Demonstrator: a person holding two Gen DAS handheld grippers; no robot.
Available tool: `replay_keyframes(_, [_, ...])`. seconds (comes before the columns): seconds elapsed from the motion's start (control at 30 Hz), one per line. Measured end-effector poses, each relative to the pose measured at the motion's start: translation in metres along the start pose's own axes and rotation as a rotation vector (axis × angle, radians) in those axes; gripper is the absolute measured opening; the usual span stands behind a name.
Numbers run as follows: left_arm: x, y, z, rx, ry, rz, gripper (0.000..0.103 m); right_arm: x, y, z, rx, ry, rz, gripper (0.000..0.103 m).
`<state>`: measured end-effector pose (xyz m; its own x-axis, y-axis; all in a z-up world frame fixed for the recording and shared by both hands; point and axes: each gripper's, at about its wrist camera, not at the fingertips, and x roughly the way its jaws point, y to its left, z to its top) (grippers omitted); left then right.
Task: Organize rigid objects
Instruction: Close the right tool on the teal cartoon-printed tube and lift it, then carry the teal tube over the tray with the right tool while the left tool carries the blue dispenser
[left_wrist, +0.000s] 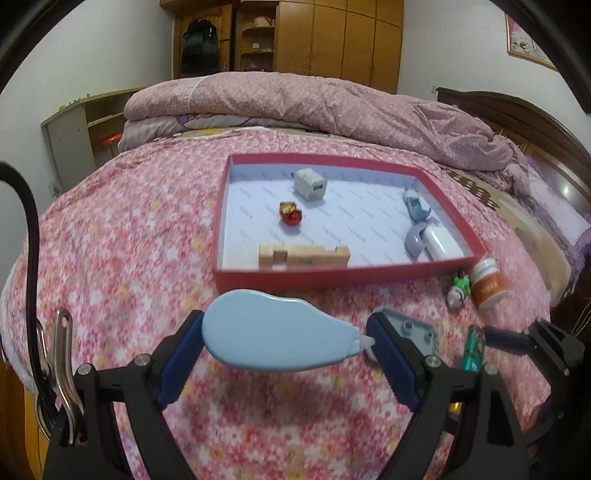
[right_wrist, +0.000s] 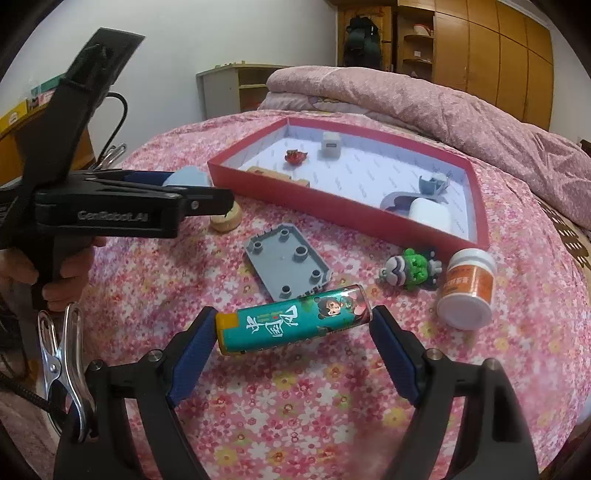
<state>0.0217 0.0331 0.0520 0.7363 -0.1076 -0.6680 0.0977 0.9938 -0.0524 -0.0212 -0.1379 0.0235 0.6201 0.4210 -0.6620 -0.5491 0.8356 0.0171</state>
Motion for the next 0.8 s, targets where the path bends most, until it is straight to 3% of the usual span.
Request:
replay_keyframes(0.47, [0.027,-0.008,0.06,-0.022,-0.017,-0.03,0.09,-0.015,-0.051,0.046,0.148,-0.031,0.01,0.084])
replay_keyframes(0.8, [0.071,-0.011,0.091,-0.042,0.01,-0.037,0.09,0.017,-0.097,0.097,0.211,-0.016,-0.007,0.084])
